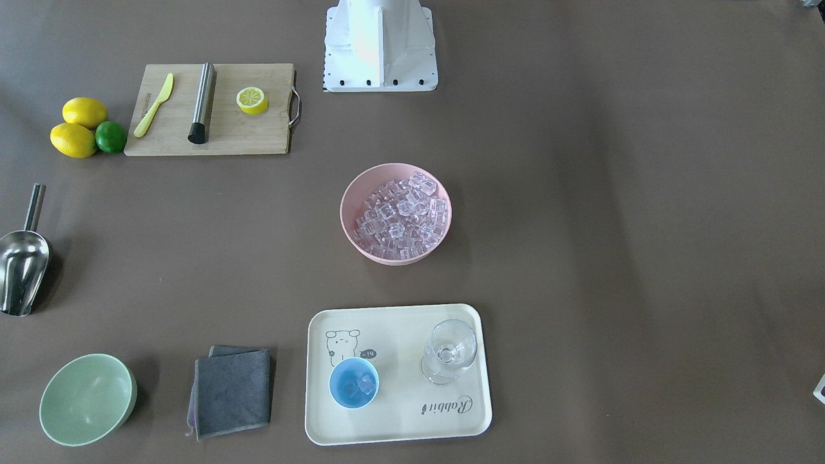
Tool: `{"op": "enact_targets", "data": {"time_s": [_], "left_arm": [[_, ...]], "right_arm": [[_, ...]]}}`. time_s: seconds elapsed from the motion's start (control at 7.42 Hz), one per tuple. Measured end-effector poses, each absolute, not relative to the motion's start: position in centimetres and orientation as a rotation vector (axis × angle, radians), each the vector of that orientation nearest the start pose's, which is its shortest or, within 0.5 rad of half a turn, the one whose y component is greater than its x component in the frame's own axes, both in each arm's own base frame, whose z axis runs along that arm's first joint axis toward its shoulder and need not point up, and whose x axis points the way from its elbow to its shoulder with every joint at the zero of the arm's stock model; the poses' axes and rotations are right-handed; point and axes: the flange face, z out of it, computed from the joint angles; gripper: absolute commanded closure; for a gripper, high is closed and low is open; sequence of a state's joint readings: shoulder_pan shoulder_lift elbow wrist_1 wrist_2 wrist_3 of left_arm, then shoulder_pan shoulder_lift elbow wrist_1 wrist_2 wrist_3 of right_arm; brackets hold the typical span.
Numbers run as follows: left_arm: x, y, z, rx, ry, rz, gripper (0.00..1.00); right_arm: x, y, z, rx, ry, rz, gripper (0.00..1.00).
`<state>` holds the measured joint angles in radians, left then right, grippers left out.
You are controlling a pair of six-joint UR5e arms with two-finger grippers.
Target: Put ice in cup with scoop
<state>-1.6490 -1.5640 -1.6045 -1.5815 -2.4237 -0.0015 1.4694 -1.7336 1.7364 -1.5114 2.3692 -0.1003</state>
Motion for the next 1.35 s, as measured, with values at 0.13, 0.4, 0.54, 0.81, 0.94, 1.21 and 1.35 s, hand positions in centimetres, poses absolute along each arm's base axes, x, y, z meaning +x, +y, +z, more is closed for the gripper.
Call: {"op": "enact_targets", "data": {"time_s": [0.13,0.4,0.54,0.81,0.94,1.21,1.35], "left_arm": [[-9.6,-48.6,63.8,0.068,0.852,-0.058,0.01],[-9.6,-48.7,63.8,0.068,0.852,-0.058,0.01],[-9.6,-48.7,63.7,0.069,0.852,-0.058,0.01],[-9.4,-48.8,63.6,0.069,0.853,-0.056,0.01],[-9.3,-48.8,63.5,0.069,0.853,-0.054,0.01],[-9.2,-48.8,63.6,0.067,0.852,-0.053,0.01],[-9.1,-48.9,63.5,0.067,0.852,-0.052,0.01]], "right_arm": [[3.8,-42.6,65.4,0.054,-0.784,-0.205,0.0],[5.9,-42.3,66.1,0.018,-0.77,-0.094,0.0],[6.1,-42.4,66.1,0.009,-0.766,-0.061,0.0],[6.3,-42.5,66.0,0.008,-0.765,-0.043,0.0],[6.3,-42.5,66.0,0.007,-0.764,-0.04,0.0],[6.3,-42.5,65.9,0.008,-0.764,-0.038,0.0],[6.3,-42.5,66.0,0.007,-0.763,-0.037,0.0]]}}
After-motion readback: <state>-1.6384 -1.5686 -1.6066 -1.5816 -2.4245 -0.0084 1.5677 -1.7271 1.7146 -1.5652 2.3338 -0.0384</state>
